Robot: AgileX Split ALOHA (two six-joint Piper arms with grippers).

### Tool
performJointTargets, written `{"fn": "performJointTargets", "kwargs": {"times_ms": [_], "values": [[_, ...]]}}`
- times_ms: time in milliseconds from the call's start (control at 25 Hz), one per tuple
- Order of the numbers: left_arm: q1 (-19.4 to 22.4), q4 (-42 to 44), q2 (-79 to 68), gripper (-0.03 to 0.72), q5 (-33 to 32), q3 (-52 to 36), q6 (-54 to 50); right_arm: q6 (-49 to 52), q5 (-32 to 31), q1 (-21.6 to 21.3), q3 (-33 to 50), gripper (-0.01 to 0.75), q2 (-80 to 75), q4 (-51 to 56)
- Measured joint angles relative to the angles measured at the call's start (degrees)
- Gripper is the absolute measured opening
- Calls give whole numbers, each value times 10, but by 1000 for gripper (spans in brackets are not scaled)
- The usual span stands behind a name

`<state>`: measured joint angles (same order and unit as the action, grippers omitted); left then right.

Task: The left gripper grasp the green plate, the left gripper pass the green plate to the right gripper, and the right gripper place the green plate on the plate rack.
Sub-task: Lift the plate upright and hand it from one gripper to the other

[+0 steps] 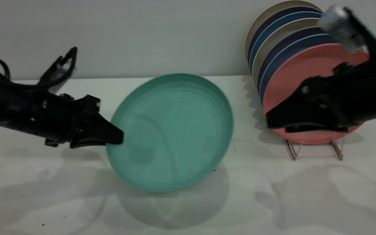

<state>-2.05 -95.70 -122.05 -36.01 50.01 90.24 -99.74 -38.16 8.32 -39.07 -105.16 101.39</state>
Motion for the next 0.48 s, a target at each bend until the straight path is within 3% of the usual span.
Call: {"fn": "performJointTargets", "kwargs": {"times_ms": [480], "values": [[-73, -37, 0, 16, -25, 0, -12, 4, -13, 3, -17, 429, -21, 1]]}}
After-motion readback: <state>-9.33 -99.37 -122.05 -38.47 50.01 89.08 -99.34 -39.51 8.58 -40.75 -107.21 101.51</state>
